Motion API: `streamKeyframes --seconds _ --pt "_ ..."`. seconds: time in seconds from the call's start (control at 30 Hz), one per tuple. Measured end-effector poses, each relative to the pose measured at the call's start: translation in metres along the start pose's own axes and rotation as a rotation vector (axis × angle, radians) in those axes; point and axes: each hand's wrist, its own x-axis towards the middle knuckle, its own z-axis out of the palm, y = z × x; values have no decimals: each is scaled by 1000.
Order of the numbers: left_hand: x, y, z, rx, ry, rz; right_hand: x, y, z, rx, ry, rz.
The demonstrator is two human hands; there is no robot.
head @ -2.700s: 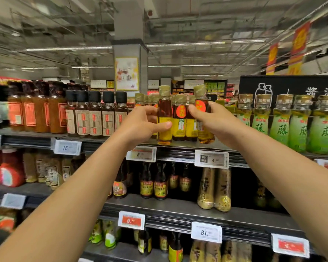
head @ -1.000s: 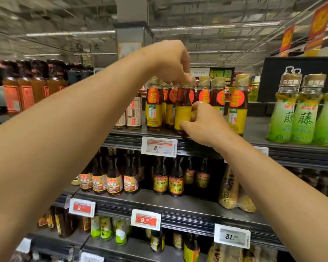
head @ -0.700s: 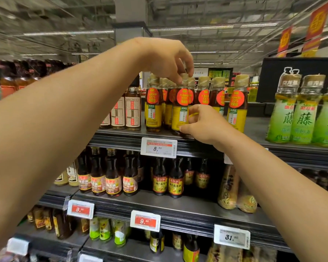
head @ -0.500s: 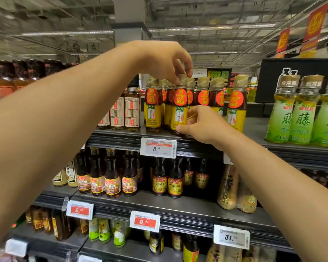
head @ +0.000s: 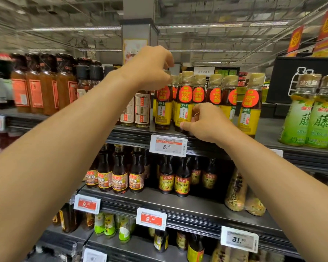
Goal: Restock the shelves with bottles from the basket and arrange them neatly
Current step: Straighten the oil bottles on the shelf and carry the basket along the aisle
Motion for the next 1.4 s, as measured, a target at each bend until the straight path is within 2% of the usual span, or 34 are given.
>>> streamKeyframes --seconds 0.53,0.63,0.77,0.93,1.0,1.17,1.4 --pt "-2 1 0 85 5 35 -4 -13 1 -87 -34 -30" --pt "-2 12 -3 54 81 66 -23 -6 -18 -74 8 -42" --pt "2 46 -2 -50 196 160 -55 16 -47 -30 156 -53" --pt "16 95 21 -196 60 248 -71 54 -78 29 433 68" --pt "22 112 34 -239 9 282 -70 68 -82 38 490 116" --pt "35 140 59 -220 -73 371 -54 82 -75 8 390 215" --pt "44 138 65 -86 -61 386 -45 76 -72 -26 364 158"
